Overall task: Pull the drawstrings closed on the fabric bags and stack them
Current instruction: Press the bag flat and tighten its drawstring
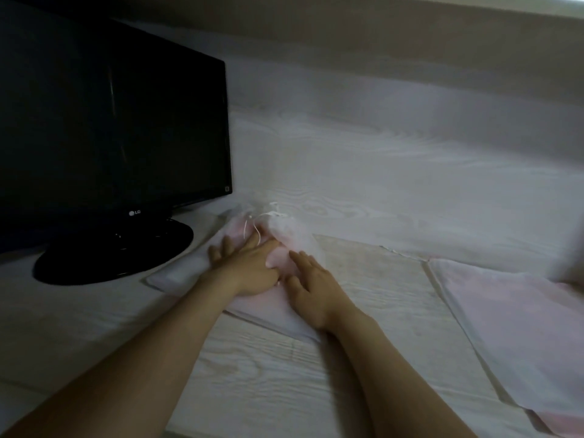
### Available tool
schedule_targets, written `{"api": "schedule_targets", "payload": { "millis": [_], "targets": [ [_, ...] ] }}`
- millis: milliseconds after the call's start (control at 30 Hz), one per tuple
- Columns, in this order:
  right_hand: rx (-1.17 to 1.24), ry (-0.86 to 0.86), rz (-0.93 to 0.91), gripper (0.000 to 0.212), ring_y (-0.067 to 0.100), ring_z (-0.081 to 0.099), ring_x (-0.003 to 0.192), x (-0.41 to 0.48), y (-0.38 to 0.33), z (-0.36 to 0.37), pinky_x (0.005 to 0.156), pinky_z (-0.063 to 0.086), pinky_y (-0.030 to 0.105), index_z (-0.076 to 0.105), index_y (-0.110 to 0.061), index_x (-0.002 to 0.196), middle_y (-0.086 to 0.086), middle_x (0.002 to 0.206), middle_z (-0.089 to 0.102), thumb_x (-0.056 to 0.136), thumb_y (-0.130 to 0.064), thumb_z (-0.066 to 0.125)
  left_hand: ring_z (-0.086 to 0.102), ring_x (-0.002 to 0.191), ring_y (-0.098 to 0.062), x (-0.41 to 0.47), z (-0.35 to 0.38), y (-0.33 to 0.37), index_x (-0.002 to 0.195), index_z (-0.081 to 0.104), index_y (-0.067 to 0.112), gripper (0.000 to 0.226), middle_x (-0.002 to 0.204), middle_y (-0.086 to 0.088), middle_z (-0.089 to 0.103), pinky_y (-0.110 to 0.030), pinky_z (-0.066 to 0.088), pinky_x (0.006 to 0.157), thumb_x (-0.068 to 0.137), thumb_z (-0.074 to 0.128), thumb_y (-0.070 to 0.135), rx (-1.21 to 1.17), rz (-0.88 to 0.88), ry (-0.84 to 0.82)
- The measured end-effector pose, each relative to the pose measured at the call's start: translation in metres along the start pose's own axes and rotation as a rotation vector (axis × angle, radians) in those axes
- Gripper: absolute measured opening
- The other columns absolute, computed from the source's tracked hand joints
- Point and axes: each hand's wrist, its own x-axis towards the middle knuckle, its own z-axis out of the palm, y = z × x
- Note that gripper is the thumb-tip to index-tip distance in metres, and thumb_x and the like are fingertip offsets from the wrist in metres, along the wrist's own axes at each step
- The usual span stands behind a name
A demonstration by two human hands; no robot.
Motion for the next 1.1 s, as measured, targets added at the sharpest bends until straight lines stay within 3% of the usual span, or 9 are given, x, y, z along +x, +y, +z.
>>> {"api": "schedule_targets", "payload": {
  "millis": [67, 133, 267, 333, 433, 600, 833, 967, 1100],
  "targets": [
    [-0.081, 0.035, 0.044, 0.063, 0.029, 0.028, 0.151, -0.002, 0.002, 0.0, 0.123, 0.023, 0.048, 0.035, -0.02, 0.158, 0.006, 0.161, 0.038, 0.1, -0.043, 0.033, -0.017, 0.16, -0.043, -0.001, 0.001, 0.003, 0.157, -0.003, 0.065, 0.085, 0.173, 0.021, -0.02, -0.075, -0.006, 0.121, 0.086, 0.041, 0.074, 0.006, -0.019, 0.02],
    [-0.125, 0.112, 0.087, 0.053, 0.033, 0.039, 0.136, -0.005, 0.003, -0.004, 0.111, 0.036, 0.047, 0.047, -0.023, 0.149, 0.007, 0.146, 0.046, 0.099, -0.039, 0.038, -0.006, 0.16, -0.046, -0.011, 0.0, 0.015, 0.161, 0.011, 0.056, 0.078, 0.176, 0.012, -0.005, -0.072, -0.002, 0.122, 0.095, 0.05, 0.066, 0.048, -0.042, 0.083],
    [-0.108, 0.336, 0.134, 0.031, 0.034, 0.048, 0.11, -0.013, 0.003, -0.012, 0.087, 0.044, 0.044, 0.058, -0.018, 0.124, 0.009, 0.124, 0.047, 0.096, -0.015, 0.048, 0.037, 0.137, -0.039, -0.036, -0.008, 0.043, 0.142, 0.042, 0.031, 0.062, 0.154, -0.012, 0.033, -0.055, 0.031, 0.116, 0.089, 0.068, 0.049, 0.234, -0.033, 0.41],
    [-0.084, 0.355, 0.19, 0.033, 0.035, 0.047, 0.109, -0.017, 0.001, -0.015, 0.087, 0.042, 0.044, 0.054, -0.016, 0.123, 0.01, 0.124, 0.043, 0.092, -0.008, 0.048, 0.041, 0.127, -0.038, -0.043, -0.01, 0.051, 0.125, 0.05, 0.025, 0.052, 0.145, -0.014, 0.036, -0.048, 0.039, 0.106, 0.08, 0.074, 0.032, 0.224, 0.035, 0.594],
    [-0.027, 0.281, 0.325, 0.039, 0.037, 0.039, 0.118, -0.024, 0.005, -0.036, 0.095, 0.037, 0.044, 0.046, -0.016, 0.129, 0.012, 0.129, 0.036, 0.09, -0.009, 0.049, 0.045, 0.112, -0.036, -0.045, -0.013, 0.071, 0.102, 0.057, 0.021, 0.045, 0.132, -0.012, 0.044, -0.047, 0.041, 0.093, 0.061, 0.072, 0.007, 0.134, 0.281, 0.785],
    [-0.325, 0.078, 0.463, 0.046, 0.04, 0.036, 0.126, -0.046, 0.06, -0.082, 0.101, 0.036, 0.047, 0.046, -0.016, 0.134, 0.015, 0.133, 0.036, 0.09, -0.018, 0.055, 0.049, 0.1, -0.026, -0.04, -0.006, 0.112, 0.091, 0.058, 0.024, 0.019, 0.106, 0.002, 0.051, -0.04, 0.044, 0.081, 0.076, 0.066, 0.015, 0.119, 0.605, 0.686],
    [-0.432, 0.093, 0.676, 0.047, 0.047, 0.041, 0.131, -0.064, 0.118, -0.096, 0.11, 0.039, 0.047, 0.039, -0.008, 0.139, 0.028, 0.14, 0.044, 0.093, -0.014, 0.045, 0.053, 0.096, -0.021, -0.008, 0.023, 0.161, 0.091, 0.062, 0.023, 0.005, 0.094, 0.006, 0.058, -0.034, 0.042, 0.079, 0.09, 0.057, 0.025, 0.051, 0.654, 0.454],
    [-0.418, 0.112, 0.565, 0.032, 0.036, 0.059, 0.12, -0.062, 0.12, -0.095, 0.09, 0.047, 0.038, 0.05, -0.011, 0.13, 0.014, 0.129, 0.059, 0.098, -0.01, 0.048, 0.061, 0.091, -0.02, -0.002, 0.033, 0.182, 0.093, 0.063, 0.026, 0.009, 0.095, 0.006, 0.064, -0.037, 0.052, 0.075, 0.094, 0.055, 0.027, -0.029, 0.631, 0.389],
    [-0.453, 0.186, 0.507, 0.018, 0.034, 0.061, 0.11, -0.061, 0.115, -0.103, 0.077, 0.041, 0.035, 0.055, -0.014, 0.113, 0.011, 0.118, 0.059, 0.096, -0.007, 0.052, 0.062, 0.084, -0.018, -0.004, 0.046, 0.183, 0.092, 0.062, 0.028, 0.009, 0.091, 0.008, 0.064, -0.037, 0.054, 0.072, 0.094, 0.054, 0.031, -0.058, 0.601, 0.377]
  ]
}}
